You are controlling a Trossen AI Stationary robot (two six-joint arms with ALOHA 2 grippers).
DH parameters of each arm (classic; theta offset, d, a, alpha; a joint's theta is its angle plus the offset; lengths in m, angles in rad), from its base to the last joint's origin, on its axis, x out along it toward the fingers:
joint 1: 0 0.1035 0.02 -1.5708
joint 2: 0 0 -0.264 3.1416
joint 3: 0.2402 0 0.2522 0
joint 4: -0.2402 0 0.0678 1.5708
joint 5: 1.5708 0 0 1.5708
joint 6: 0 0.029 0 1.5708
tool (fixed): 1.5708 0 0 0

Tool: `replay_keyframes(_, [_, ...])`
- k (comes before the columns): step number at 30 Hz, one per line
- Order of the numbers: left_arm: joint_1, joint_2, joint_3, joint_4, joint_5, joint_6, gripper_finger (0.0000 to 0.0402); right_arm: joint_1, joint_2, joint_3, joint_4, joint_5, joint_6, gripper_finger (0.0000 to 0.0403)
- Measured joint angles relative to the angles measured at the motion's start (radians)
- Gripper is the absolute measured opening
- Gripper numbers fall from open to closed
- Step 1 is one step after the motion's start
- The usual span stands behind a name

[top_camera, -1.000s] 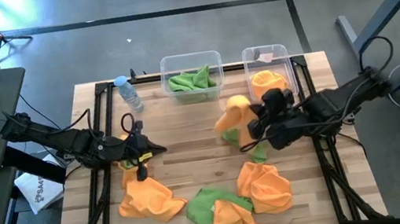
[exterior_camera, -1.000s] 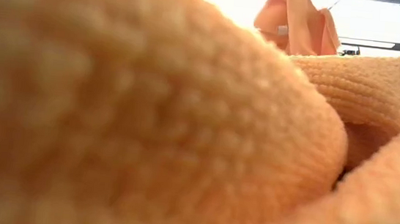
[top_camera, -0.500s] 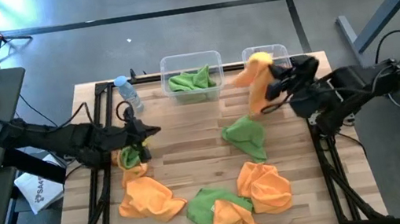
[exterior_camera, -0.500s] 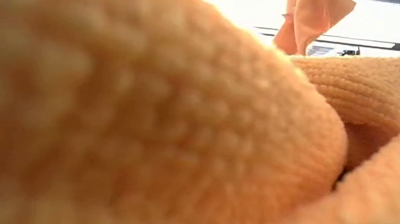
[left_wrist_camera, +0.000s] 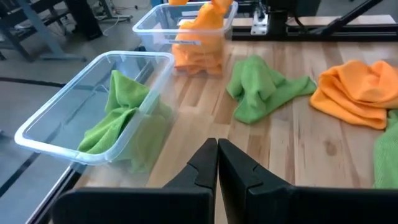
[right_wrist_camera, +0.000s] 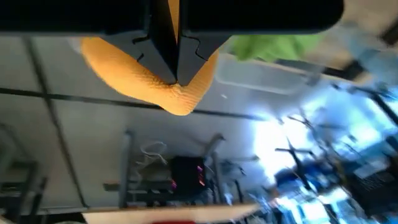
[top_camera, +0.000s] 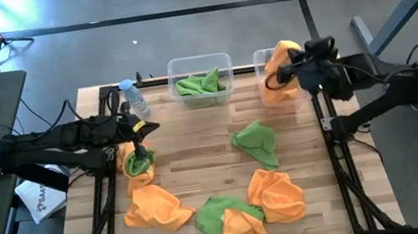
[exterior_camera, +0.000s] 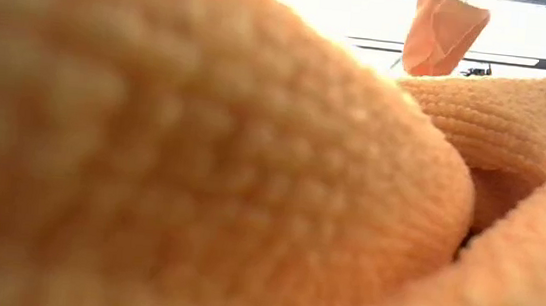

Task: Sort microfiber towel by color & place in baskets
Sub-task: Put the yellow towel into the right transparent bin

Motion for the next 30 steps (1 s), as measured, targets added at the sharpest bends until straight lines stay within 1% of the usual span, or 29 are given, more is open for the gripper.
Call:
replay_keyframes(2, [0.010, -0.001, 0.000, 0.000, 0.010, -0.001, 0.0000, -0.076, 0.000, 0.000, -0.019, -0.051, -0.052, 0.0000])
replay_keyframes(4, [0.018, -0.001, 0.000, 0.000, 0.011, -0.005, 0.0000, -0.157, 0.000, -0.001, -0.033, -0.132, -0.099, 0.0000])
replay_keyframes(10, [0.039, -0.001, 0.000, 0.056, 0.023, -0.019, 0.0000, -0.388, 0.017, -0.001, -0.041, -0.459, -0.311, 0.0000])
replay_keyframes(15, [0.047, 0.000, 0.000, 0.166, 0.076, -0.019, 0.0000, -0.524, 0.057, -0.001, -0.040, -0.676, -0.453, 0.0000])
replay_keyframes(20, [0.047, 0.001, 0.000, 0.221, 0.087, -0.020, 0.0000, -0.631, 0.135, -0.001, -0.041, -0.813, -0.590, 0.0000])
replay_keyframes(23, [0.047, 0.001, 0.000, 0.232, 0.085, -0.031, 0.0000, -0.697, 0.187, -0.001, -0.046, -0.888, -0.645, 0.0000])
replay_keyframes(26, [0.047, 0.001, 0.000, 0.229, 0.084, -0.071, 0.0000, -0.750, 0.244, -0.002, -0.048, -0.946, -0.682, 0.0000])
replay_keyframes(30, [0.047, 0.001, 0.000, 0.195, 0.083, -0.113, 0.0000, -0.806, 0.318, -0.002, -0.074, -1.060, -0.695, 0.0000])
